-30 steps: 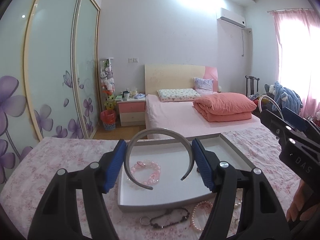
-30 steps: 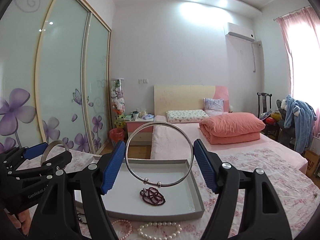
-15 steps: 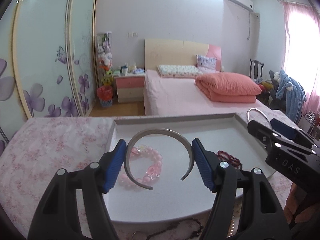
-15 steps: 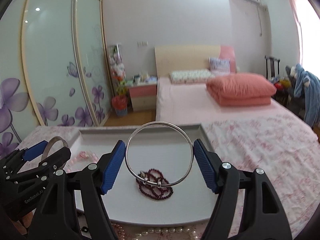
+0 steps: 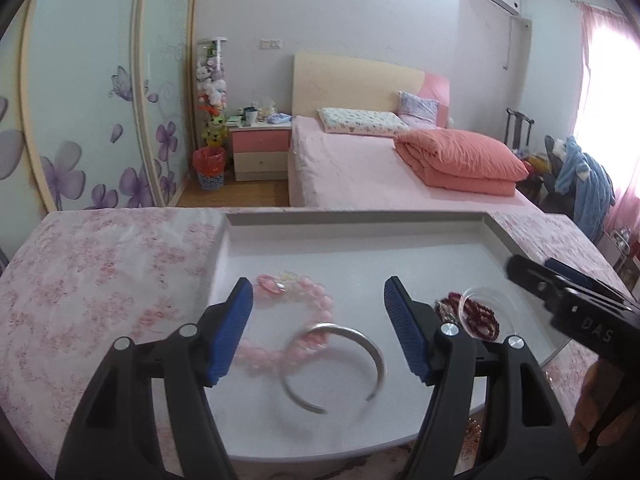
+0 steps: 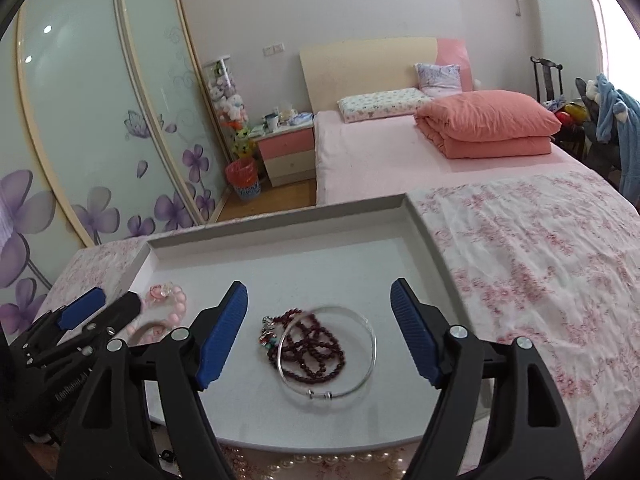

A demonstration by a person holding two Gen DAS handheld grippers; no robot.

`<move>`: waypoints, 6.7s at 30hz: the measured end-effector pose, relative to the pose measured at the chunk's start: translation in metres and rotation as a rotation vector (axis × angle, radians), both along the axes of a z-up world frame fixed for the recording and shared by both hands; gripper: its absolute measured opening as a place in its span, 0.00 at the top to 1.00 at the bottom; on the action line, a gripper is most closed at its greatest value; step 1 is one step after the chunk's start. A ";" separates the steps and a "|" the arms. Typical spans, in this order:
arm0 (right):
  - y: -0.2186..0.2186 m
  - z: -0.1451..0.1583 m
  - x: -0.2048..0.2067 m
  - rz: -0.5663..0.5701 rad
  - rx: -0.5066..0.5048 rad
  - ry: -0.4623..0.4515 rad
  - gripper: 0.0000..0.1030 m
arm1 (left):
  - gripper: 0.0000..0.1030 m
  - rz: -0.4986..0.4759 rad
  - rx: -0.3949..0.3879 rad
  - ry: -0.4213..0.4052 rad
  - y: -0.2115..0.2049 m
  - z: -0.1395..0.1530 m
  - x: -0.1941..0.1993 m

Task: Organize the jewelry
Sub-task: 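Lift both bangles and release them into the grey tray with both tools, then grasp the pearl earring with right tool while left tool grasps the silver ring, then carry the ring with left tool while right tool carries earring toward tray, then open left tool to drop the ring in the tray while right tool drops the earring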

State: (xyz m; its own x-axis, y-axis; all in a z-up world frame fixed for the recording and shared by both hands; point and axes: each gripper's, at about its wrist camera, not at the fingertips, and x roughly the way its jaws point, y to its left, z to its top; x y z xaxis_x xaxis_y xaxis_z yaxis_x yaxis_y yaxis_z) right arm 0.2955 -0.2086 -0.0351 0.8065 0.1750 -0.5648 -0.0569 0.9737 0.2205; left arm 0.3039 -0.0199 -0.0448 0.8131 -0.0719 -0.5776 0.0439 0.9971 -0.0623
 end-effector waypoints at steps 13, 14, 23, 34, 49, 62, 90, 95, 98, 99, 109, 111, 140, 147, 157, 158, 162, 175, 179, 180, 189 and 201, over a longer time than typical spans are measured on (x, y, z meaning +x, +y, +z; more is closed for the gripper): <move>-0.020 0.024 -0.043 -0.021 -0.008 -0.027 0.31 | 0.35 0.098 -0.003 -0.029 0.041 0.034 -0.058; -0.024 0.024 -0.049 -0.027 -0.011 -0.025 0.32 | 0.35 0.100 -0.001 -0.026 0.045 0.034 -0.067; -0.052 -0.008 -0.071 -0.046 -0.004 0.121 0.51 | 0.32 0.131 0.009 0.091 0.069 0.008 -0.111; 0.002 -0.040 -0.113 0.254 -0.091 0.221 0.69 | 0.32 0.089 0.004 0.128 0.070 -0.005 -0.128; 0.009 -0.048 -0.113 0.223 -0.170 0.238 0.86 | 0.33 -0.036 0.061 0.171 0.029 -0.020 -0.125; 0.000 -0.048 -0.113 0.203 -0.134 0.243 0.86 | 0.61 -0.094 0.212 0.264 0.008 -0.047 -0.099; 0.004 -0.048 -0.112 0.211 -0.135 0.244 0.86 | 0.78 -0.112 0.122 0.276 0.026 -0.048 -0.101; 0.003 -0.048 -0.111 0.210 -0.138 0.244 0.86 | 0.78 -0.112 0.119 0.277 0.027 -0.049 -0.100; 0.003 -0.048 -0.111 0.210 -0.139 0.244 0.86 | 0.78 -0.113 0.116 0.277 0.027 -0.049 -0.100; 0.003 -0.048 -0.110 0.210 -0.139 0.244 0.86 | 0.78 -0.112 0.118 0.277 0.026 -0.049 -0.101; -0.001 -0.047 -0.114 0.186 -0.113 0.244 0.86 | 0.79 -0.081 0.101 0.277 0.027 -0.048 -0.109; -0.002 -0.042 -0.118 0.173 -0.105 0.220 0.86 | 0.79 -0.071 0.073 0.278 0.029 -0.047 -0.114; 0.024 0.057 -0.174 0.123 -0.130 -0.337 0.86 | 0.79 -0.051 0.007 -0.187 -0.001 0.055 -0.185; 0.018 0.057 -0.172 0.106 -0.120 -0.348 0.86 | 0.79 -0.037 0.008 -0.222 0.001 0.058 -0.188; 0.021 0.068 -0.155 0.088 -0.131 -0.379 0.86 | 0.79 -0.052 0.019 -0.259 -0.006 0.067 -0.174; 0.021 0.068 -0.152 0.087 -0.129 -0.379 0.86 | 0.79 -0.052 0.021 -0.262 -0.006 0.068 -0.170; 0.020 0.069 -0.128 0.078 -0.111 -0.357 0.86 | 0.79 -0.046 0.028 -0.261 -0.011 0.069 -0.147; 0.027 0.040 -0.046 0.074 -0.062 -0.180 0.86 | 0.79 -0.042 0.031 -0.164 -0.013 0.041 -0.071; 0.027 0.025 -0.025 0.080 -0.050 -0.106 0.86 | 0.79 -0.046 0.030 -0.125 -0.012 0.030 -0.049; 0.027 0.022 -0.021 0.081 -0.048 -0.094 0.86 | 0.79 -0.046 0.028 -0.115 -0.012 0.027 -0.045; 0.029 -0.003 0.005 0.090 -0.017 0.032 0.86 | 0.79 -0.059 0.017 -0.027 -0.011 0.005 -0.018; 0.018 -0.003 0.008 0.072 0.037 0.087 0.76 | 0.70 -0.033 -0.011 0.008 0.000 0.003 -0.007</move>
